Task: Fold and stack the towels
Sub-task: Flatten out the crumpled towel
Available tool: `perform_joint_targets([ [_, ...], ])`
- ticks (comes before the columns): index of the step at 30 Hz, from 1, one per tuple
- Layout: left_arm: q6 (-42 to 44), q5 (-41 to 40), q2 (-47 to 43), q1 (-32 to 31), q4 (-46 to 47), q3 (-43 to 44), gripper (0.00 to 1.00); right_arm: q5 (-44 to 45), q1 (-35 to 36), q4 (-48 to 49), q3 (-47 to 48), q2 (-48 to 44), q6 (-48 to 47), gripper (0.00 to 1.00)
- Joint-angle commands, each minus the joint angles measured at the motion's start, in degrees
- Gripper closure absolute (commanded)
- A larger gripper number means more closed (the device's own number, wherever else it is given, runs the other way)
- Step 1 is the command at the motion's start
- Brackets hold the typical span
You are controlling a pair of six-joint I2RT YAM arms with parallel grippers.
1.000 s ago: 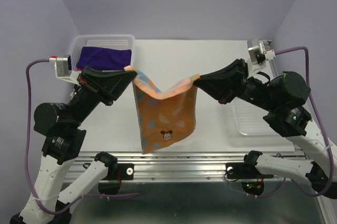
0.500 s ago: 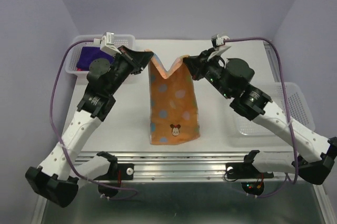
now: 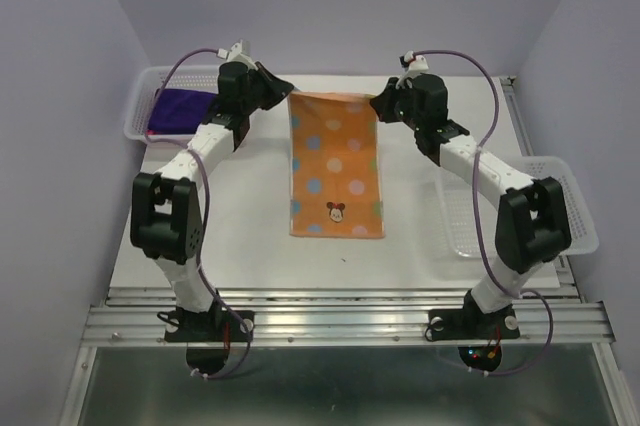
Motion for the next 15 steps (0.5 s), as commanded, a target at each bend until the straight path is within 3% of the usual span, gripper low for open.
perform_joint_targets([
  [1,3.57,4.76,7.40,0.62,3.53,12.06,1.00,-7.69,-4.66,7.59,7.15,8.48,0.88,0.99],
  [5,4.10,6.09,20.31,0.71,-0.34,22.35,1.00,-10.33,-6.94,7.07,12.34,16.75,1.67,0.99],
  [8,3.93,6.09,24.28,0.80,-1.05,25.52,1.00,-12.78,-8.35,5.32,16.65,21.94,2.11,0.99],
  [15,3.84,3.02,20.88,0.89,-1.49,19.57,1.00,-19.30,-8.97,0.31,17.37,22.13,1.67,0.99],
])
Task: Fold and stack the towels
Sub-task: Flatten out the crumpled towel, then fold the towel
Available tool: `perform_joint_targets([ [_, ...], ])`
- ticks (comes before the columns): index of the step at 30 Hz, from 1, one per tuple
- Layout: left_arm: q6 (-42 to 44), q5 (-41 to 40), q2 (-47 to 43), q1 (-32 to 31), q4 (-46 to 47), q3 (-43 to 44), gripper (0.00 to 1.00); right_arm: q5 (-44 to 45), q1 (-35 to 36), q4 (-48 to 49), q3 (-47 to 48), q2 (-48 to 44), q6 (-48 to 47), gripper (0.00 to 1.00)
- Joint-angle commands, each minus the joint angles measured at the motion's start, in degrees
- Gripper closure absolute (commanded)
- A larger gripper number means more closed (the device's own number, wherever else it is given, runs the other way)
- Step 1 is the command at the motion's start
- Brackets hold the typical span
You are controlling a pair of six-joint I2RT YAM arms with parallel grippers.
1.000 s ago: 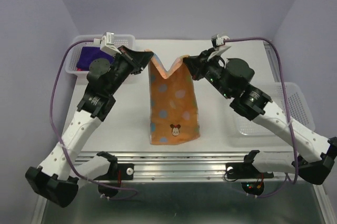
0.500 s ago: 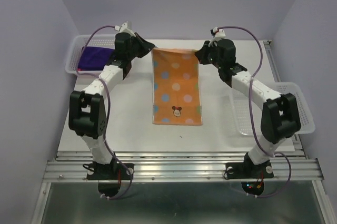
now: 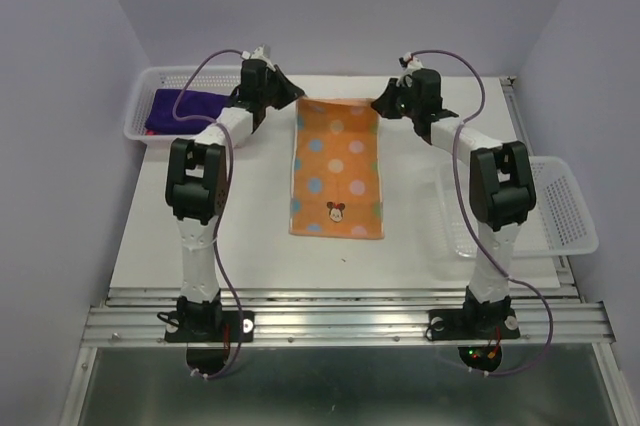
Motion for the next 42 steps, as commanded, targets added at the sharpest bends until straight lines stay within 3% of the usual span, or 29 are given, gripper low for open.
perform_joint_targets([
  [1,0.91,-1.07,-8.49,0.38,2.53,-5.57,1.00,-4.87,-0.07,-2.25,1.74,-4.51,0.51,0.99],
  [11,-2.08,-5.55,-23.35,-3.30,6.40,-30.46,1.00,-11.11,0.98,-0.86,-19.88,-19.19,7.36,0.99],
  [22,-8.32,-11.96,-39.70,-7.70,7.81,-52.34,1.00,-6.46,3.71,-3.31,-38.42,-35.80,9.57,0.99],
  [31,-11.66,-14.87,-48.41,-11.57,6.23,-63.07,1.00,-3.91,7.49,-5.51,-49.16,-46.09,12.73,0.99],
  [42,-12.63,-21.90,-55.36,-15.61,0.25,-64.49,1.00,-2.68,8.19,-7.27,-55.05,-51.03,14.14,0.99],
])
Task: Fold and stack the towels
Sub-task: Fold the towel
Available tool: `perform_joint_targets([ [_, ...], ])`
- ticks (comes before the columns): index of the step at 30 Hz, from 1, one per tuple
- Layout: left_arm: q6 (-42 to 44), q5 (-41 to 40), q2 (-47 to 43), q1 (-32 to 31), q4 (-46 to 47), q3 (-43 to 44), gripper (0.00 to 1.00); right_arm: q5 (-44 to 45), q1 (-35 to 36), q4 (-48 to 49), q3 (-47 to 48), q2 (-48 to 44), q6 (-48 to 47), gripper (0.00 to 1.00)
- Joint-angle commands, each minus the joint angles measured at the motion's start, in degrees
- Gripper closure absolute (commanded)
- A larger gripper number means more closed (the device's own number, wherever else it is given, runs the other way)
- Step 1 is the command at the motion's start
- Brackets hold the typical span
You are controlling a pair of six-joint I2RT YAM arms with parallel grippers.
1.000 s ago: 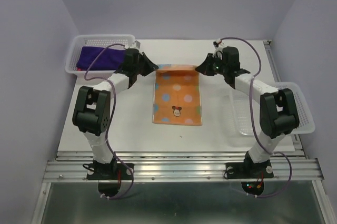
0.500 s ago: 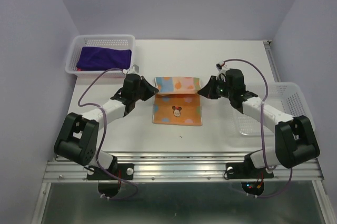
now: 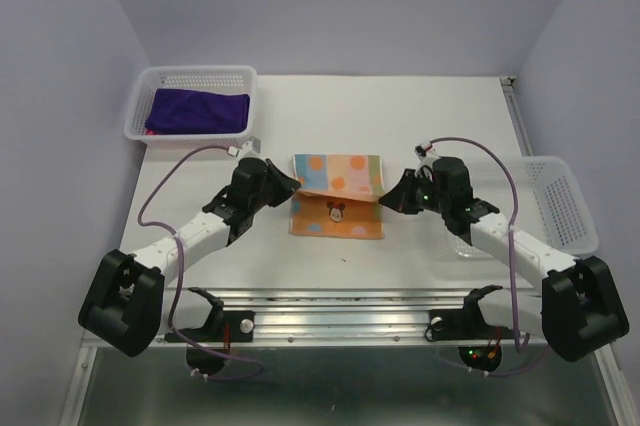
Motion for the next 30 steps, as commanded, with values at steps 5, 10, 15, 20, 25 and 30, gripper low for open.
perform_joint_targets([
  [5,-2.01,-7.53,-0.35,-3.69,-2.64,-2.11,1.00,1.43,0.15,0.71,-3.83,2.14,1.38,0.99],
  [10,-4.38,-9.21,-0.08,-5.89,-3.78,-4.57,1.00,1.25,0.32,1.15,-5.94,3.02,1.91,0.99],
  [15,-5.18,-8.95,-1.31,-7.65,-5.10,-6.86,0.76,1.69,0.59,-0.70,-7.17,3.55,1.99,0.90],
  [20,-6.41,-8.68,-5.78,-9.58,-8.08,-8.79,0.40,1.26,0.94,-2.81,-7.88,2.15,1.38,0.57],
  [25,-5.27,-9.82,-11.15,-9.76,-12.65,-8.18,0.09,-0.59,0.94,-5.62,-4.37,-0.31,0.15,0.34],
  [30,2.98,-14.13,-7.22,-8.45,-10.99,0.24,0.01,1.33,0.94,-6.06,6.69,3.89,-2.39,0.22],
])
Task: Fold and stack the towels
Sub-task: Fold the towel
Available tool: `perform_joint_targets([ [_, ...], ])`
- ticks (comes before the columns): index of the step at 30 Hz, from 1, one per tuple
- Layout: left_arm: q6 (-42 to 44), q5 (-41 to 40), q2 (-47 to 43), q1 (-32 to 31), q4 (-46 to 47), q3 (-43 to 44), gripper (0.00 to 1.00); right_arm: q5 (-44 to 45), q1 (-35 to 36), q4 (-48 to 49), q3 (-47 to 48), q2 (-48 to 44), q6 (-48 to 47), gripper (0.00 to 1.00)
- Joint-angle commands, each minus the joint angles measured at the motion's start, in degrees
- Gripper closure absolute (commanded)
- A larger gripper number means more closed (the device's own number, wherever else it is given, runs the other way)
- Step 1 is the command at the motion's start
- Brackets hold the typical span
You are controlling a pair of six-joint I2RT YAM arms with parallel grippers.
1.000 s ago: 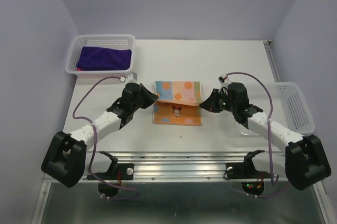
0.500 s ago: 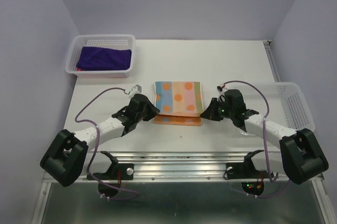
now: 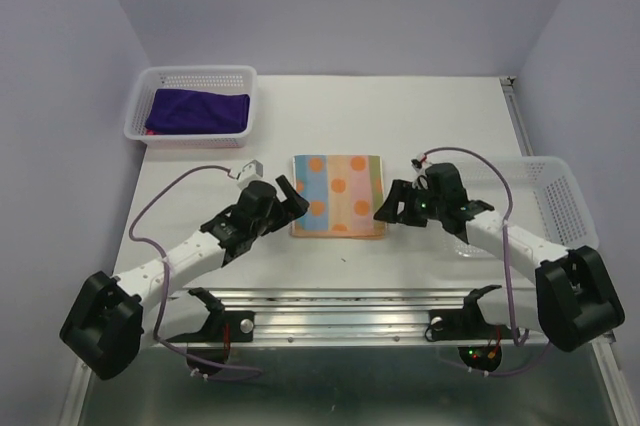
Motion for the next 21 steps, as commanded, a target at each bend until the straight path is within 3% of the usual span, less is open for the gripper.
perform_joint_targets([
  [1,9.99,-3.33,7.23,1.65,1.88,10.67,0.01,2.04,0.26,1.87,11.60,5.07,-3.23,0.21],
  [2,11.25,-3.33,9.62,2.44,1.98,12.70,0.01,3.35,0.26,1.53,13.45,6.93,-3.84,0.19],
  [5,14.86,-1.84,19.29,6.83,1.27,20.62,0.01,9.95,-0.44,-0.67,22.84,17.29,-7.61,0.00],
  [11,20.75,5.70,32.74,11.94,2.85,30.20,0.02,10.57,-2.03,-7.26,41.29,33.74,-14.56,0.00],
  [17,25.76,11.70,43.03,14.40,3.56,36.19,0.18,12.68,-3.52,-8.76,47.21,42.10,-16.15,0.02],
  [21,25.94,13.11,47.96,16.68,3.38,39.53,0.33,12.42,-4.92,-8.76,48.62,45.61,-16.86,0.13],
])
